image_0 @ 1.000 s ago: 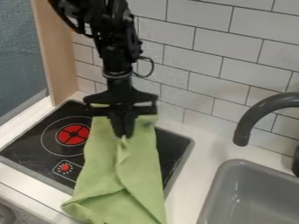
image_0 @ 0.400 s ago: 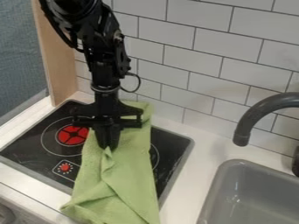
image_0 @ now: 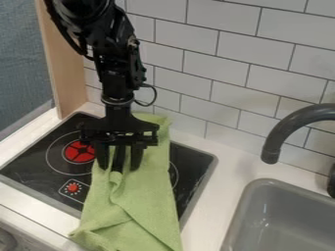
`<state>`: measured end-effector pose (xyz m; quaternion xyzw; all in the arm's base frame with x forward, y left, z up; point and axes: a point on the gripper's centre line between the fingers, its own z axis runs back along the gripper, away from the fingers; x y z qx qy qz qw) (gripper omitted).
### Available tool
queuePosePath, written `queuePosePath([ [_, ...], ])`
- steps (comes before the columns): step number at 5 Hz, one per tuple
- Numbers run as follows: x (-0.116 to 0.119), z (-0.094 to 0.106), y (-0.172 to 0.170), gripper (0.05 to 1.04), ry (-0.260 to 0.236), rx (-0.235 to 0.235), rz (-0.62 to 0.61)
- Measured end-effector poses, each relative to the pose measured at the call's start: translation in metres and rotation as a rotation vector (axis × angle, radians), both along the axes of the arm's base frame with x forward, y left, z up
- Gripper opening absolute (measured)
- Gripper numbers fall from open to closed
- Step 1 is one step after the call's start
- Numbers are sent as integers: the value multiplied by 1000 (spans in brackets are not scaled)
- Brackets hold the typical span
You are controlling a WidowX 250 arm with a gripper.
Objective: Fold cloth from right to left
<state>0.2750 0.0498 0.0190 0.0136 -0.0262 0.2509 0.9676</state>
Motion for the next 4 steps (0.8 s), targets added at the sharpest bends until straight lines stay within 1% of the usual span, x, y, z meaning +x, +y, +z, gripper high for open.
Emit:
queuePosePath([
  [1,0,5,-1,1026,-11,-5,-5],
  [2,-2,10,-2,1007,-3,-10,1],
  [3,2,31,-3,998,-35,15,14],
  [4,1,52,-8,998,-63,16,21],
])
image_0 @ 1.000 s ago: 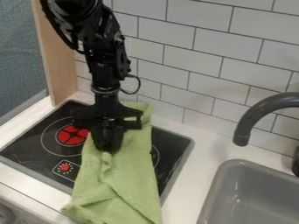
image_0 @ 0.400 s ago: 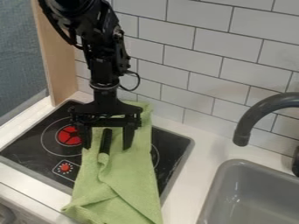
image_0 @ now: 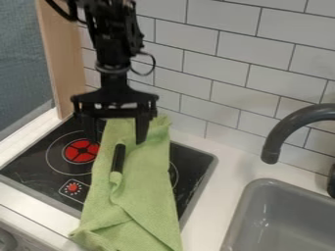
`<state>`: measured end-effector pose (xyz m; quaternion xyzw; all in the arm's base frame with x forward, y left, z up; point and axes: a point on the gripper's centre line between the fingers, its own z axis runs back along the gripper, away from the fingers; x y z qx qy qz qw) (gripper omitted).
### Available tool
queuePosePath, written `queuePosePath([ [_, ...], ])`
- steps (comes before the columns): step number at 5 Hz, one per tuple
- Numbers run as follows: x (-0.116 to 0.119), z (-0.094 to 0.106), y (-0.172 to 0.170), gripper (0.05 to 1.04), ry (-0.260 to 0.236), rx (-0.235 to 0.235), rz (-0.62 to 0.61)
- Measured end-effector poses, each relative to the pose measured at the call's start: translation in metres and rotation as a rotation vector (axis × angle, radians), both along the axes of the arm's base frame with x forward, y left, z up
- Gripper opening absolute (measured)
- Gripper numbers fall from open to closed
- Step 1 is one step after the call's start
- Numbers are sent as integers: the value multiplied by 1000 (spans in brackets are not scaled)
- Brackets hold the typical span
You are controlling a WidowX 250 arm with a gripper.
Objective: Fold cloth from right to left
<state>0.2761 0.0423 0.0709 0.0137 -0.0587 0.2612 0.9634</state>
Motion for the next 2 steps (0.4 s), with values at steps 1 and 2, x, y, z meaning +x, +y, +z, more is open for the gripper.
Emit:
queuePosePath([
  [1,-1,7,-3,998,9,15,15],
  [2,-1,7,-3,998,8,15,19],
])
